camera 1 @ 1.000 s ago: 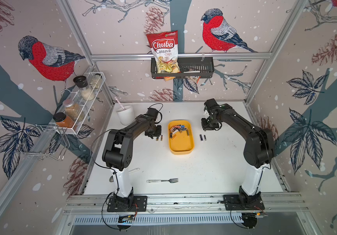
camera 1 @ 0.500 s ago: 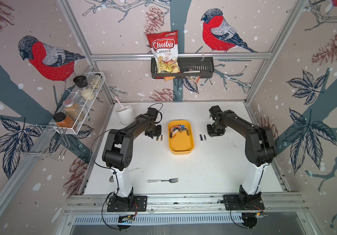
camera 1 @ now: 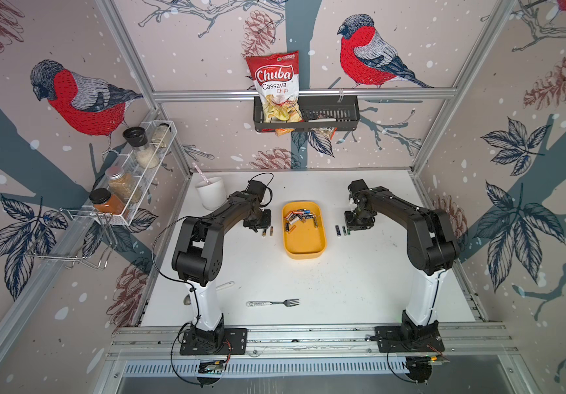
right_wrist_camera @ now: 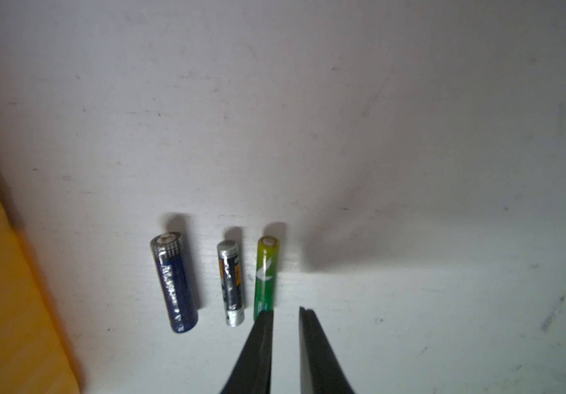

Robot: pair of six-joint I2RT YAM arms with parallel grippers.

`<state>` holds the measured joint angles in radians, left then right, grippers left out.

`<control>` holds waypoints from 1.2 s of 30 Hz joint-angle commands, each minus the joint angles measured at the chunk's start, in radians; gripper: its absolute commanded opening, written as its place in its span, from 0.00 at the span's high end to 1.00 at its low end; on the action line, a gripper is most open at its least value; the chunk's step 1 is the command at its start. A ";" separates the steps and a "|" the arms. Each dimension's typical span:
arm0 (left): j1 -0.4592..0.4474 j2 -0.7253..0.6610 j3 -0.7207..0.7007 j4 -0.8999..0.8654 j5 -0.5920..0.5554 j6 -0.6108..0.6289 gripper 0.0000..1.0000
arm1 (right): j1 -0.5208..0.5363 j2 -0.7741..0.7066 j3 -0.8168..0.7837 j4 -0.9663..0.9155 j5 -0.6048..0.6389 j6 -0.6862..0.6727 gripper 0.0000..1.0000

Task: Take the batteries out of the storage box
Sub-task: Place the battery at the center of the board.

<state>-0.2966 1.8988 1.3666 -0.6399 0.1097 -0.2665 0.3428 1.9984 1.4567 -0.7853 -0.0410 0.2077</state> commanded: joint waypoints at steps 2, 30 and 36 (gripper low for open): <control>0.001 -0.007 -0.001 -0.011 0.012 -0.005 0.64 | 0.010 0.027 0.030 0.016 0.001 -0.002 0.77; 0.002 -0.020 -0.006 -0.020 0.009 -0.006 0.64 | 0.041 0.051 0.033 -0.011 0.119 0.012 0.71; 0.001 -0.020 -0.003 -0.020 0.010 -0.008 0.64 | 0.035 0.049 0.018 -0.007 0.120 0.006 0.73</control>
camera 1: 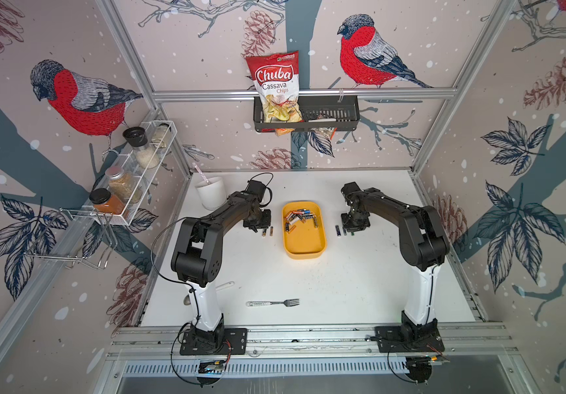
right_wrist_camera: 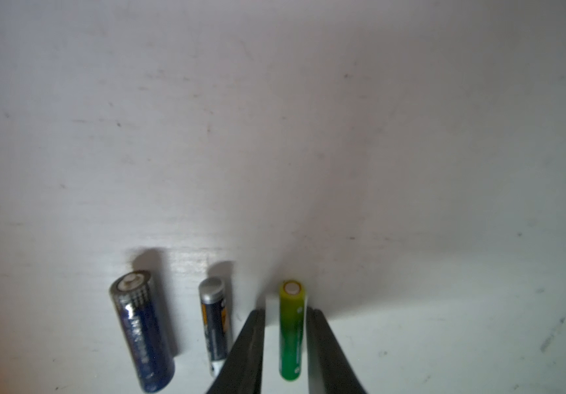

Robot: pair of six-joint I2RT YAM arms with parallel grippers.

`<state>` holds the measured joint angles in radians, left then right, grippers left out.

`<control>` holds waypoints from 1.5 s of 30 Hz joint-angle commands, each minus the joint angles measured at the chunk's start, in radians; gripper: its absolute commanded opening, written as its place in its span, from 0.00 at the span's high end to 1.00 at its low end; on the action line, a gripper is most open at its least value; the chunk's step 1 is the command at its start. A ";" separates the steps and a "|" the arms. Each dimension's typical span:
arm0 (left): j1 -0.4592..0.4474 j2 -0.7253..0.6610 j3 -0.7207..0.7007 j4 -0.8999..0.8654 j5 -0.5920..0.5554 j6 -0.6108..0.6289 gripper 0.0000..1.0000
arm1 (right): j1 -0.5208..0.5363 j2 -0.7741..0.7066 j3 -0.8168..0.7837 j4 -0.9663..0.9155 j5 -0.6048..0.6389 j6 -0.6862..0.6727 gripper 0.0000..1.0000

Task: Take the batteries out of the storage box
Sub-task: Place the battery at the center of the board.

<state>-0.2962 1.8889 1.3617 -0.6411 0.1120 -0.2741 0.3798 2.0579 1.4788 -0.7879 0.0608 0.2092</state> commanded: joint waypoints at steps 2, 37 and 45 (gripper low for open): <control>0.000 -0.011 0.001 -0.020 0.008 -0.001 0.64 | -0.004 -0.009 -0.006 -0.002 0.017 -0.001 0.75; 0.000 -0.014 -0.001 -0.020 0.005 0.001 0.64 | 0.012 0.015 0.015 -0.007 0.014 -0.008 0.73; -0.001 -0.016 0.033 -0.042 -0.003 0.006 0.64 | 0.010 0.006 0.025 -0.010 0.016 -0.004 0.72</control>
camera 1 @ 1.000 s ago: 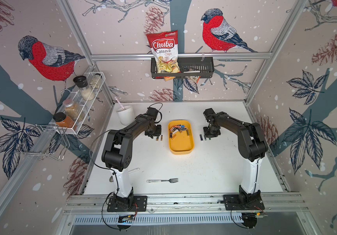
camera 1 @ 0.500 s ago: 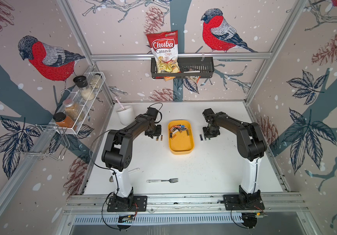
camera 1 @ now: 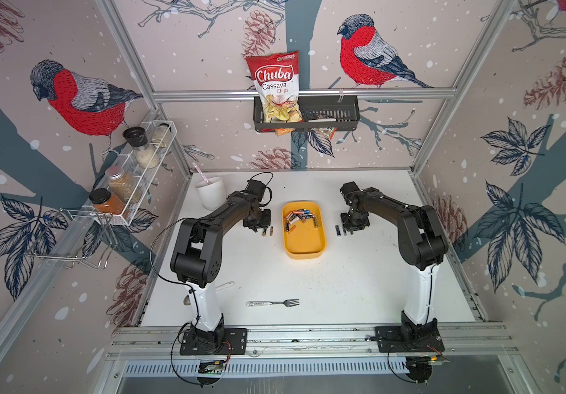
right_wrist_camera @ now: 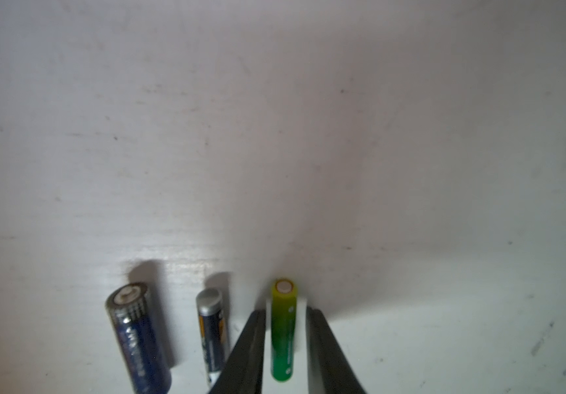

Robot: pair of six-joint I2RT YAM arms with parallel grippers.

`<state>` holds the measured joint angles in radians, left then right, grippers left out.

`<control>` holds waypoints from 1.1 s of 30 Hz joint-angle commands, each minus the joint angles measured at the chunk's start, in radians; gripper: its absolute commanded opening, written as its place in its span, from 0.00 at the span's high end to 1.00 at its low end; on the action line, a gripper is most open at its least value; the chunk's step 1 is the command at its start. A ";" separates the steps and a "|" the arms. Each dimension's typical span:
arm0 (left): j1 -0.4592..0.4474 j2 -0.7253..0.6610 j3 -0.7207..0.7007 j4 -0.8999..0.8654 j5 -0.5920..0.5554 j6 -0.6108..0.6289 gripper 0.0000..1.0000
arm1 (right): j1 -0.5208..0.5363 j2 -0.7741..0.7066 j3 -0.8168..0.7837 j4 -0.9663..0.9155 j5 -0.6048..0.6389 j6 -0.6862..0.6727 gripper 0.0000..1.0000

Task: Take the batteries out of the storage box
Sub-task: Place the battery at the center of the board, then pick up the battery from the storage box.

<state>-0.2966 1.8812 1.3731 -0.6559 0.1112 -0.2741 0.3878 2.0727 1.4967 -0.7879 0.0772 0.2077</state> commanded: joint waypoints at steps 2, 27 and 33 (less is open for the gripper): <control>-0.001 -0.008 0.041 -0.041 -0.013 0.011 0.64 | 0.005 -0.012 0.010 -0.010 -0.004 0.000 0.72; -0.278 0.284 0.672 -0.380 -0.211 0.088 0.63 | 0.020 -0.072 0.114 -0.061 -0.017 0.005 0.70; -0.321 0.323 0.639 -0.356 -0.196 0.072 0.63 | 0.012 -0.082 0.100 -0.058 -0.024 -0.002 0.70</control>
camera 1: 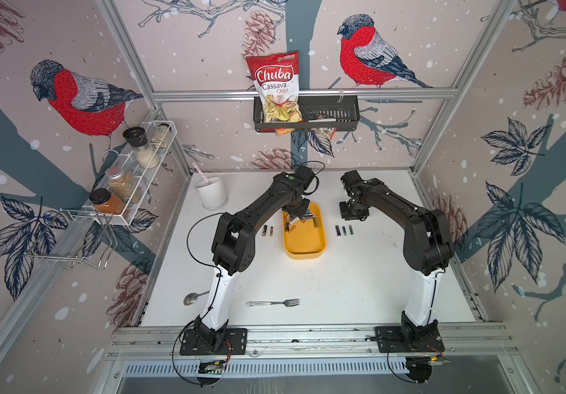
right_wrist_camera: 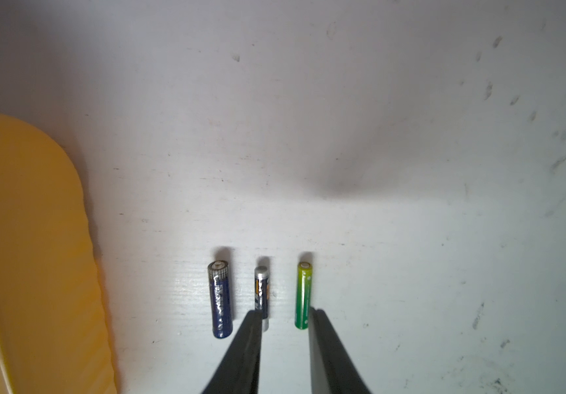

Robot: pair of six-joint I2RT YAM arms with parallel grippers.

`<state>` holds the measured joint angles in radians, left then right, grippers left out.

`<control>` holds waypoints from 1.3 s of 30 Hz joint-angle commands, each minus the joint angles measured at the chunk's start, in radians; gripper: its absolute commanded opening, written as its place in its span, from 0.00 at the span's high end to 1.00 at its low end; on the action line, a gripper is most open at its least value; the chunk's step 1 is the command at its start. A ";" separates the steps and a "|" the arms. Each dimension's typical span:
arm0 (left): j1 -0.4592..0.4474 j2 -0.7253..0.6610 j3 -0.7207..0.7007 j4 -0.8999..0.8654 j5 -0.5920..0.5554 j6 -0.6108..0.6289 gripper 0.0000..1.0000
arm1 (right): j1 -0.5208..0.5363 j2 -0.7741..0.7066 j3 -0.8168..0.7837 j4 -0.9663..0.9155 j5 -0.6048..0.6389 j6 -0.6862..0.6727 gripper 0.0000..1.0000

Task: Take the batteries out of the storage box
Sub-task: Pick up the battery from the storage box.

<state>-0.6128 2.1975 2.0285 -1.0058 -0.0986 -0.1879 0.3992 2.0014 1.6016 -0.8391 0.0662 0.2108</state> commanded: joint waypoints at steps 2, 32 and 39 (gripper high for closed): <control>-0.005 0.007 -0.044 0.015 0.028 -0.021 0.63 | -0.003 -0.015 -0.008 -0.007 -0.012 -0.007 0.70; 0.007 0.055 -0.204 0.146 0.044 -0.021 0.65 | -0.006 -0.006 0.014 -0.028 -0.023 -0.010 0.70; 0.007 0.053 -0.242 0.166 0.052 -0.027 0.69 | -0.007 -0.007 0.012 -0.029 -0.022 -0.011 0.70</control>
<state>-0.6067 2.2528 1.7962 -0.8452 -0.0532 -0.2104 0.3912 1.9961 1.6096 -0.8463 0.0475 0.2073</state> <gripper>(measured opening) 0.318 0.302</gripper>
